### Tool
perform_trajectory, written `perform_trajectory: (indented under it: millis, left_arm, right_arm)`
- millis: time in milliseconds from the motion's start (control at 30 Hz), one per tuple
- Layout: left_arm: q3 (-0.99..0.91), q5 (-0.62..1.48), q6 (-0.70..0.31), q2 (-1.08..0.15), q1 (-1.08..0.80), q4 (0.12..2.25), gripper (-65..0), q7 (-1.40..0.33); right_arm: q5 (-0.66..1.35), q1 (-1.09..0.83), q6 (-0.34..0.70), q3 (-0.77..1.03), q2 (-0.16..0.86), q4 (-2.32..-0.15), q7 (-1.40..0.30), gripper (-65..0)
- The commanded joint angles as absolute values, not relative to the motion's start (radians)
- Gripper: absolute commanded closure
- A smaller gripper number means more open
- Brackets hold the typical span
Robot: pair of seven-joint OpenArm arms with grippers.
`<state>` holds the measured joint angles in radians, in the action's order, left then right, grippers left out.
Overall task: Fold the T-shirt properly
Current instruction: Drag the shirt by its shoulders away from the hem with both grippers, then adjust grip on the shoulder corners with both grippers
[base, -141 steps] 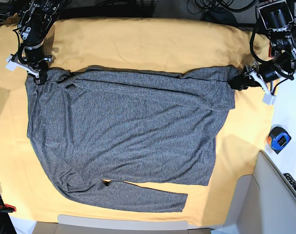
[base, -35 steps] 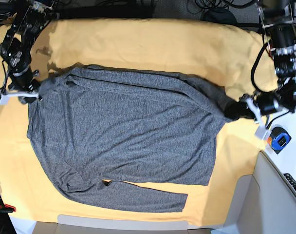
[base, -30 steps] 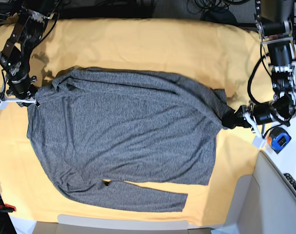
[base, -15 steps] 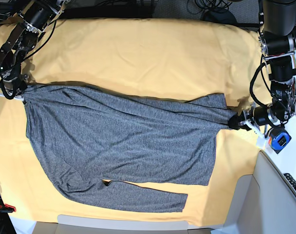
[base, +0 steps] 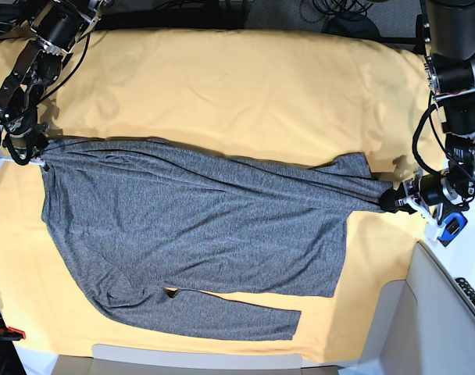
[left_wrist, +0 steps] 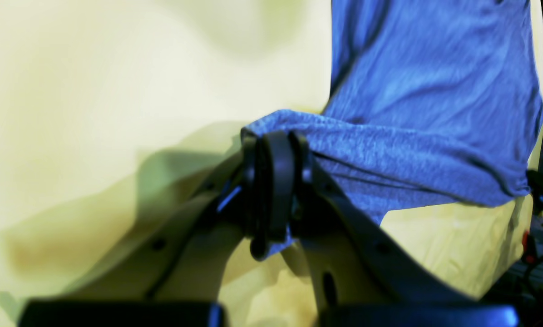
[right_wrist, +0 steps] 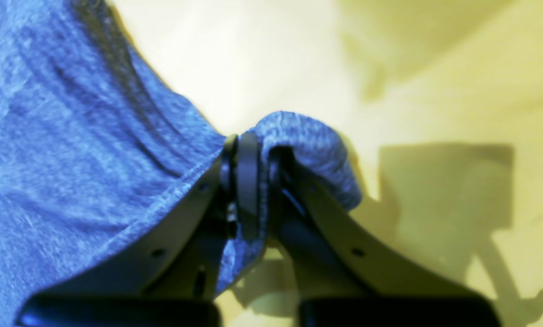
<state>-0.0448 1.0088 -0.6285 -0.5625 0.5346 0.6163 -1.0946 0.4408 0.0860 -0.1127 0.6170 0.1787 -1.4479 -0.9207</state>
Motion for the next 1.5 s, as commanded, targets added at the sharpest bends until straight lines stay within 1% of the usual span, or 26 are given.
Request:
perform_trajectory:
  millis: [0, 33, 67, 100, 133, 200, 267, 300, 333, 367, 600, 700, 867, 1100, 1267, 1467]
  left_arm:
    - [-0.045, 1.020, -0.631, -0.579, 0.550, 0.628, -0.5, -1.086]
    - [-0.036, 1.020, -0.631, -0.581, 0.536, 0.628, -2.0, -1.086]
    - [-0.015, 1.020, -0.631, -0.582, 0.529, 0.638, -4.7, -1.086]
    - [0.004, 1.020, -0.631, -0.584, 0.518, 0.659, -8.1, -1.086]
    - [0.022, 1.020, -0.631, -0.584, 0.518, 0.687, -12.4, -1.086]
    - [0.035, 1.020, -0.631, -0.585, 0.481, 0.734, -19.9, -1.087]
    - [0.035, 1.020, -0.631, -0.588, 0.456, 0.760, -22.5, -1.087]
    - [0.035, 1.020, -0.631, -0.602, 0.447, 0.773, -22.1, -1.093]
    - [0.035, 1.020, -0.631, -0.605, 0.443, 0.786, -21.9, -1.104]
    - [0.033, 1.020, -0.631, -0.607, 0.438, 0.794, -21.9, -1.113]
    - [0.031, 1.023, -0.631, -0.634, 0.377, 0.872, -21.9, -1.125]
    - [0.031, 1.024, -0.631, -0.642, 0.360, 0.883, -21.9, -1.125]
    - [0.031, 1.024, -0.631, -0.642, 0.351, 0.883, -21.9, -1.124]
    - [0.031, 1.024, -0.631, -0.644, 0.349, 0.883, -21.9, -1.124]
    - [0.033, 1.023, -0.631, -0.644, 0.349, 0.883, -21.9, -1.124]
    - [0.033, 1.023, -0.631, -0.644, 0.349, 0.883, -21.9, -1.127]
  right_arm:
    - [0.429, 0.102, -0.114, 0.611, 0.194, -1.460, -0.905, 0.0]
    - [0.429, 0.102, -0.114, 0.602, 0.193, -1.460, -0.905, 0.0]
    - [0.429, 0.102, -0.114, 0.595, 0.193, -1.458, -0.905, 0.0]
    - [0.429, 0.099, -0.114, 0.593, 0.191, -1.458, -0.905, -1.3]
    - [0.429, 0.097, -0.116, 0.593, 0.189, -1.458, -0.906, -4.2]
    - [0.429, 0.094, -0.116, 0.593, 0.189, -1.458, -0.906, -12.3]
    - [0.430, 0.091, -0.116, 0.593, 0.188, -1.458, -0.906, -20.8]
    - [0.435, 0.084, -0.114, 0.593, 0.188, -1.458, -0.906, -24.4]
    - [0.437, 0.074, -0.113, 0.595, 0.188, -1.465, -0.906, -27.0]
    - [0.437, 0.073, -0.113, 0.598, 0.188, -1.468, -0.906, -28.2]
    - [0.509, 0.053, -0.110, 0.604, 0.196, -1.468, -0.903, -28.8]
    - [0.581, 0.051, -0.110, 0.662, 0.188, -1.458, -0.903, -28.8]
    - [0.685, 0.044, -0.110, 0.733, 0.157, -1.417, -0.903, -28.8]
    - [0.757, 0.045, -0.110, 0.734, 0.067, -1.419, -0.903, -28.8]
    - [0.849, 0.045, -0.110, 0.730, 0.028, -1.419, -0.905, -28.7]
    - [0.900, 0.021, -0.110, 0.730, 0.022, -1.457, -0.906, -28.5]
